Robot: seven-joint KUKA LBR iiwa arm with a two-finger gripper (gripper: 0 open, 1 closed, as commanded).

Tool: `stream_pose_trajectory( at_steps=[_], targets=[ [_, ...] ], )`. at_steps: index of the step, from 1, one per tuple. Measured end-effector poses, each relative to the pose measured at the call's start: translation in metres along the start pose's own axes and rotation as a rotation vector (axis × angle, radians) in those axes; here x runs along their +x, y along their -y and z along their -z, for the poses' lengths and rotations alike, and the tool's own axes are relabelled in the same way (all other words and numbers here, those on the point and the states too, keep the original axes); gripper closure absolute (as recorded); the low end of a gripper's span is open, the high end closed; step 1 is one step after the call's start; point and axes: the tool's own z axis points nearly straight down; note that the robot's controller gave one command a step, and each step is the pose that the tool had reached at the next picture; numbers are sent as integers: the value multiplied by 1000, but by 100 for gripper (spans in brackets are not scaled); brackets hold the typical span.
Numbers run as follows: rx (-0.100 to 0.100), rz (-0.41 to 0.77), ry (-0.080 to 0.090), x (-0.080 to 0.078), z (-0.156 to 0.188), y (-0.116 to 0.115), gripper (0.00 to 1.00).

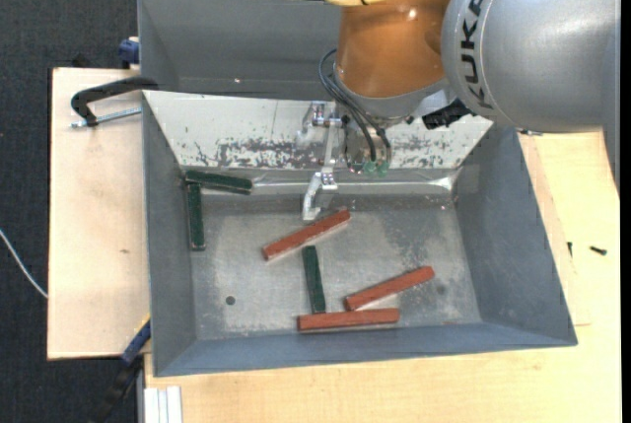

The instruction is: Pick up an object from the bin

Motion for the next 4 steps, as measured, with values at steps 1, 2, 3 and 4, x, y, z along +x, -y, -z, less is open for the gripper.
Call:
stream_pose_trajectory(
  at_steps=[1,2,3,4],
  targets=[
    [0,67,4,15,-63,30,0],
    [0,135,3,2,-126,40,100],
    [0,135,3,2,-126,40,100],
    [0,117,-3,5,-92,38,100]
  ],
)
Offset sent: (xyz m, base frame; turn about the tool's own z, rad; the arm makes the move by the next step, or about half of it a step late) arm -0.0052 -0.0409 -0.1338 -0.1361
